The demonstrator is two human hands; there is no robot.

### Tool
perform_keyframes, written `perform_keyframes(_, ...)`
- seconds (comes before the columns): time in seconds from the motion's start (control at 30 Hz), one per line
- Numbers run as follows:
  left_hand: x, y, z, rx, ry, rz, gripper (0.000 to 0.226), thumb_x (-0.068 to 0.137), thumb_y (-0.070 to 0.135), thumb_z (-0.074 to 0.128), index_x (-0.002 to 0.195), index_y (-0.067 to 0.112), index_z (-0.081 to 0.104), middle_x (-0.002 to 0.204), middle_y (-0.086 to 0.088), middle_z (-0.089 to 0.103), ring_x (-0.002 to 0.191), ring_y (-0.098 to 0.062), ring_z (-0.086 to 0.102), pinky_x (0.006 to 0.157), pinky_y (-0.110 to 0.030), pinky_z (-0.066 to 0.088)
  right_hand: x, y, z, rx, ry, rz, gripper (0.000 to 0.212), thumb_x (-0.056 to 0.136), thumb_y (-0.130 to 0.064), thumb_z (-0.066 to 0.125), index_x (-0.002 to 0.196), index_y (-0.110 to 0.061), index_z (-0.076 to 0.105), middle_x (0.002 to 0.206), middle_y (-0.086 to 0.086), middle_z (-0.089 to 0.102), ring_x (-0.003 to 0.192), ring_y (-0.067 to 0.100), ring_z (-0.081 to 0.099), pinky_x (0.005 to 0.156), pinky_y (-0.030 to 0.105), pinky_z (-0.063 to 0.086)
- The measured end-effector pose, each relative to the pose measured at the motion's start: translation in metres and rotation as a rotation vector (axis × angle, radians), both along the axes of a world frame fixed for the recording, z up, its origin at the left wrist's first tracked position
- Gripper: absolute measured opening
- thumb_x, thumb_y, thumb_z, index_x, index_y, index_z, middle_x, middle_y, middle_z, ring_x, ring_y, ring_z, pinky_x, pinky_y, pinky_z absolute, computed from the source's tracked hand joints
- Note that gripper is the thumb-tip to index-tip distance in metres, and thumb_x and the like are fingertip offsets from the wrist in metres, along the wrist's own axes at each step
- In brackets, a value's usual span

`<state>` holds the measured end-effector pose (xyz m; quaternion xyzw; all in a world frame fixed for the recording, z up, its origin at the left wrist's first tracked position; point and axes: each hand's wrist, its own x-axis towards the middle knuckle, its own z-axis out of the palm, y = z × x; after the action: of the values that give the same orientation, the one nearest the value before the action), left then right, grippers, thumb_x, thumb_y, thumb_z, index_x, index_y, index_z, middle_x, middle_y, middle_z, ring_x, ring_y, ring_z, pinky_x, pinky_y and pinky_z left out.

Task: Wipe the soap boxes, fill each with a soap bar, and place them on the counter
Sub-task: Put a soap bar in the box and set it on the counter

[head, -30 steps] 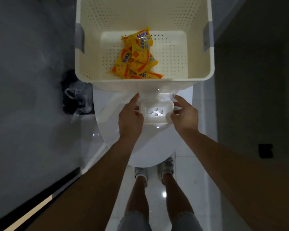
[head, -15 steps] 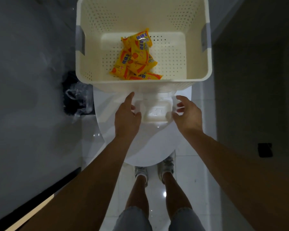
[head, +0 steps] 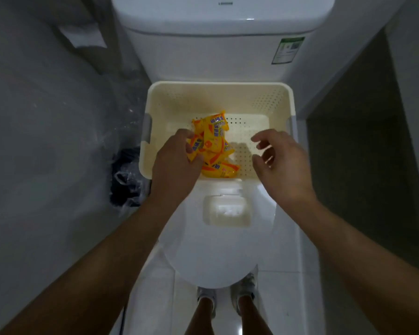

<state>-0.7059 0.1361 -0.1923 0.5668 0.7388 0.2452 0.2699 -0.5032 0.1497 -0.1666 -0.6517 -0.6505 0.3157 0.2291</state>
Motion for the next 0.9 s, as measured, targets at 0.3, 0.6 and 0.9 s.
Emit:
perform_keyframes(0.3, 0.002, 0.086, -0.087, -0.389, 0.017, 0.07, 0.046, 0.088, 0.048, 0.067, 0.112, 0.01, 0.067, 0.11, -0.008, 0.067, 0.103, -0.026, 0.063, 0.073, -0.03, 0.043, -0.04, 0.091, -0.089, -0.433, 0.014, 0.021, 0.035, 0.092, -0.003, 0.058, 0.123, -0.018, 0.067, 0.12, 0.007, 0.067, 0.11, 0.026, 0.063, 0.094, 0.034, 0.052)
perform_keyframes(0.6, 0.016, 0.103, -0.112, -0.5, -0.032, 0.165, 0.042, 0.086, 0.045, 0.069, 0.11, 0.011, 0.068, 0.096, -0.005, 0.066, 0.096, -0.026, 0.065, 0.061, -0.026, 0.04, -0.053, 0.098, -0.116, -0.643, 0.374, -0.184, 0.029, 0.093, 0.007, 0.055, 0.119, -0.001, 0.067, 0.117, 0.026, 0.066, 0.098, 0.033, 0.064, 0.096, 0.044, 0.053)
perform_keyframes(0.9, 0.014, 0.086, -0.099, -0.363, -0.089, 0.226, 0.037, 0.081, 0.035, 0.076, 0.117, 0.026, 0.071, 0.12, -0.004, 0.067, 0.11, -0.027, 0.062, 0.094, -0.043, 0.053, -0.043, 0.091, -0.104, -0.7, 0.444, -0.196, 0.04, 0.09, 0.008, 0.06, 0.128, -0.006, 0.059, 0.115, 0.02, 0.064, 0.094, 0.027, 0.061, 0.091, 0.041, 0.054)
